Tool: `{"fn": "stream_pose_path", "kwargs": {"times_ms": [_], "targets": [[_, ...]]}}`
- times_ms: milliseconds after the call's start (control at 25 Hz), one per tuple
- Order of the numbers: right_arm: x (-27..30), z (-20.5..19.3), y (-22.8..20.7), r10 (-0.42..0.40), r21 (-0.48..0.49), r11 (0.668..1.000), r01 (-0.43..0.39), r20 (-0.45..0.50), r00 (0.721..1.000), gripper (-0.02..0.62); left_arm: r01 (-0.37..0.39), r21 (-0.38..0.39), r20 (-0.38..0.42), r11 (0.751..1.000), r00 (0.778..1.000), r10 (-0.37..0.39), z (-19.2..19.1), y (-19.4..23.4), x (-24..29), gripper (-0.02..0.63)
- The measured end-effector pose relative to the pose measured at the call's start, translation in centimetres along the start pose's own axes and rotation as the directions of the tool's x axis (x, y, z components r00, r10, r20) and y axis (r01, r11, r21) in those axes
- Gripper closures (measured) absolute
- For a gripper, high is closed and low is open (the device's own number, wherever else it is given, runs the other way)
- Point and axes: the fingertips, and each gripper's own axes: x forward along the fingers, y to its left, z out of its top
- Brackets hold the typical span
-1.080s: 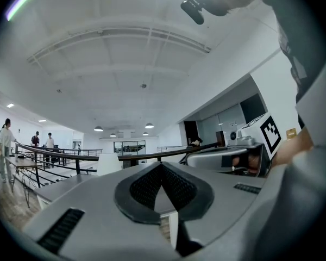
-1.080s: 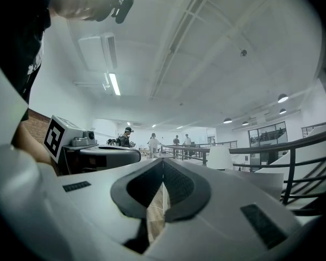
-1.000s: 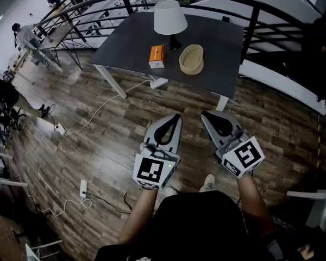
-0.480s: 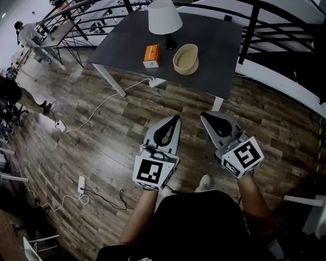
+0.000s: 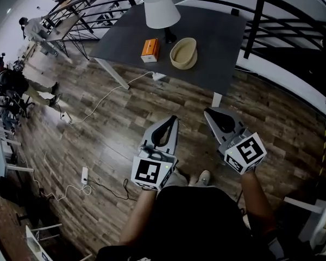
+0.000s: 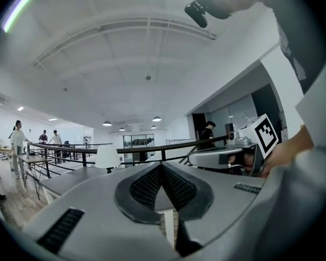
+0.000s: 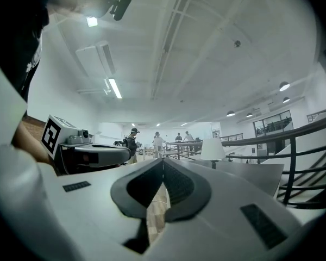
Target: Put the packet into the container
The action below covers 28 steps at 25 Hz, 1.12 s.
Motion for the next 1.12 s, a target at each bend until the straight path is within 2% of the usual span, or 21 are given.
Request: {"fn": "stream_pose_path", "kwargs": {"times_ms": [280, 400, 520, 760, 1120], "targets": [[1.4, -0.1, -0.4, 0.022, 0.003, 1.0, -0.022, 0.006, 1.0, 0.591, -0.021, -0.011, -0.01, 1.0, 1.0, 0.021, 0.0, 1.3, 0.9, 0.6], [1.6, -0.3, -0.9, 0.019, 0.005, 1.0, -0.019, 0.002, 1.0, 0.591, -0.001, 0.015, -0.01, 1.0, 1.0, 0.001, -0.1, 1.4, 1.4, 0.6], [2.3, -0.1, -1.3, 0.014, 0.0, 1.0, -0.014, 0.004, 1.0, 0.591, 0.005, -0.007, -0.005, 1.0, 1.0, -0.005, 0.0, 2.0, 2.0, 0.6], [5.2, -0.2, -3.0, 0.008, -0.009, 1.0, -0.008, -0.009, 1.0, 0.591, 0.044, 0.015, -0.003, 0.999, 0.999, -0.044, -0.3, 4.0, 4.6, 0.6], [12.3, -0.3, -6.3, 0.006, -0.026, 1.0, -0.006, -0.027, 1.0, 0.591, 0.061, 0.032, 0.013, 0.998, 0.998, -0.062, -0.7, 10.3, 9.6, 0.6]]}}
